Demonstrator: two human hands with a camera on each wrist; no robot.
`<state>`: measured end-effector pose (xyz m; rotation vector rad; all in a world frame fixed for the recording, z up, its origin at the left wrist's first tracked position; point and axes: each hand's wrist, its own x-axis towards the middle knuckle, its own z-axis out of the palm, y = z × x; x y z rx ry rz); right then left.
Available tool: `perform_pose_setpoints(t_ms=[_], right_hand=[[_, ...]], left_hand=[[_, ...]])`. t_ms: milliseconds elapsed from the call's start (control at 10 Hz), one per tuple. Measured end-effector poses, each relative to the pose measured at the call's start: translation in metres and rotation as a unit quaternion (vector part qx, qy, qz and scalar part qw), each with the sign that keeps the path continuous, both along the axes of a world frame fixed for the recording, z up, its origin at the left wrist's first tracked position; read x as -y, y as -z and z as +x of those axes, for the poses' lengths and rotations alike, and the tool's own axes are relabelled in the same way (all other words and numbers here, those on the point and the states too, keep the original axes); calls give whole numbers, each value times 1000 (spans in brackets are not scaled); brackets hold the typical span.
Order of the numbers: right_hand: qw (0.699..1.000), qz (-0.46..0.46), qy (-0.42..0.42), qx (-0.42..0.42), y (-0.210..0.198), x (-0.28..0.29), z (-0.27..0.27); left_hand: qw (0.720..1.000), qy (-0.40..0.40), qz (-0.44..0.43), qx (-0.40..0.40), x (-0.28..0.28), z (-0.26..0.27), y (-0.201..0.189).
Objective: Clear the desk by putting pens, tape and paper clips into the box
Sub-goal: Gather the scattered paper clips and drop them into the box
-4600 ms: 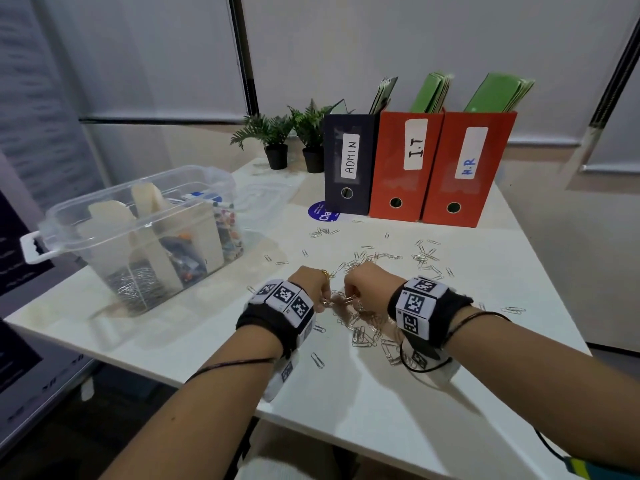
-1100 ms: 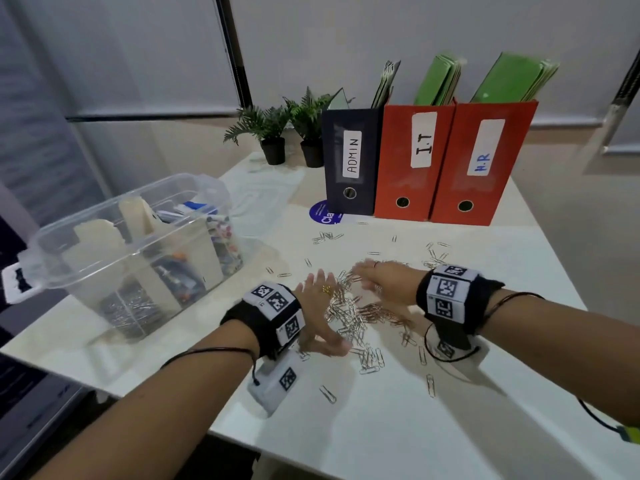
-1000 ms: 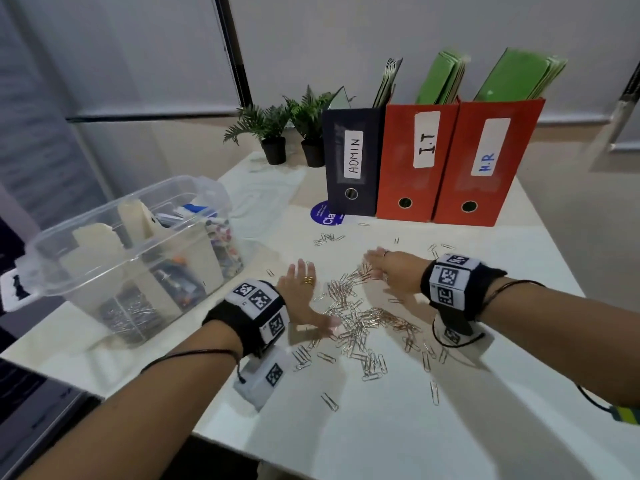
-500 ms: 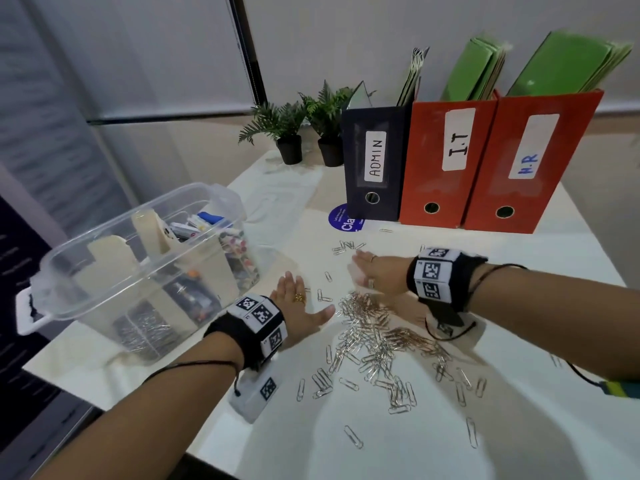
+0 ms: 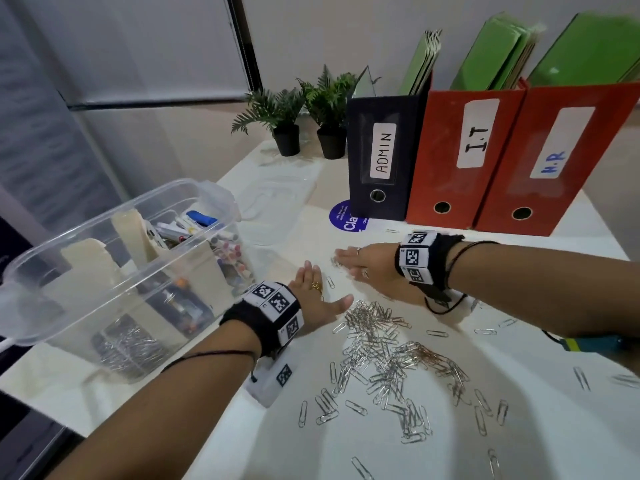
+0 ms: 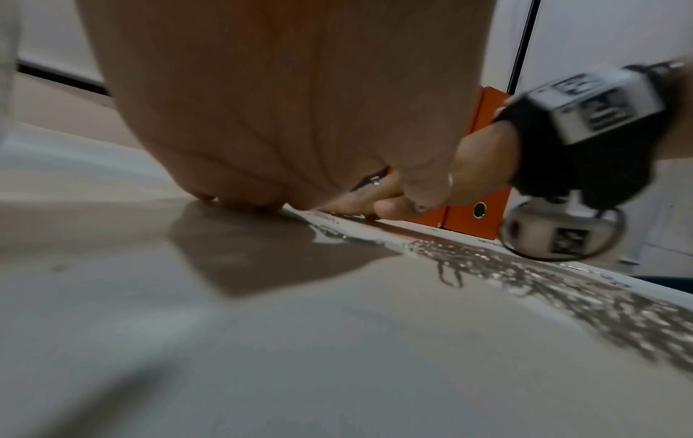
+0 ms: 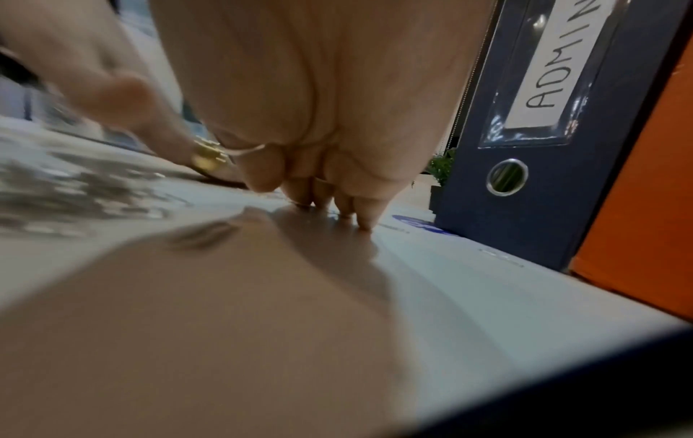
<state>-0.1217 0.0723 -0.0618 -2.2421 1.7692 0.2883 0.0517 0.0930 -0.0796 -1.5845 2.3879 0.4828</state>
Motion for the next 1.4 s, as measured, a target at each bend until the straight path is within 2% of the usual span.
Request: perform_pose_setpoints(t_ms=[100,200,300,400,500,600,700,800,900,1000,1100,1200,1300,1400], right_hand=[[1000,23,-19,6,-4,-32,2],[997,61,-41,2,-18,-60,6],[988,133,-84,5,-14,-70,-5],[989,115,-86,38,-21,-83,-18],[994,65,-43,83,-30,-84,-38],[996,-13,28,78,-30,-69,-56],[997,-10,71,-15,-24,-55,-58],[997,10,59,-52,-21,-56,-46],[999,17,25,-35,-16,-72,-26],[999,37,-1,-12,-4,-95,-2],[998,33,-27,35,2,-113,13],[997,38,-53,44,4,-128,24],[996,-4,-85,23,7,-137,35],[993,-52,-87,52,6,-137,39]], left_hand=[[999,-20,39,-9,10,-9,-8],[999,-1,46,18,20,-21,-13],[996,13,81,-28,15,-27,-11],[990,94,102,4,6,-33,-9],[984,151,92,38,-6,-27,-4],[979,194,60,35,-32,-18,0],[962,247,74,89,-54,-15,-7],[960,256,87,68,-60,-8,-15],[971,224,71,38,-56,12,-23],[987,159,34,20,-58,33,-29],[990,128,42,34,-72,46,-34],[990,120,54,44,-85,48,-30],[995,94,30,30,-101,42,-20],[997,73,-22,22,-112,31,-15]])
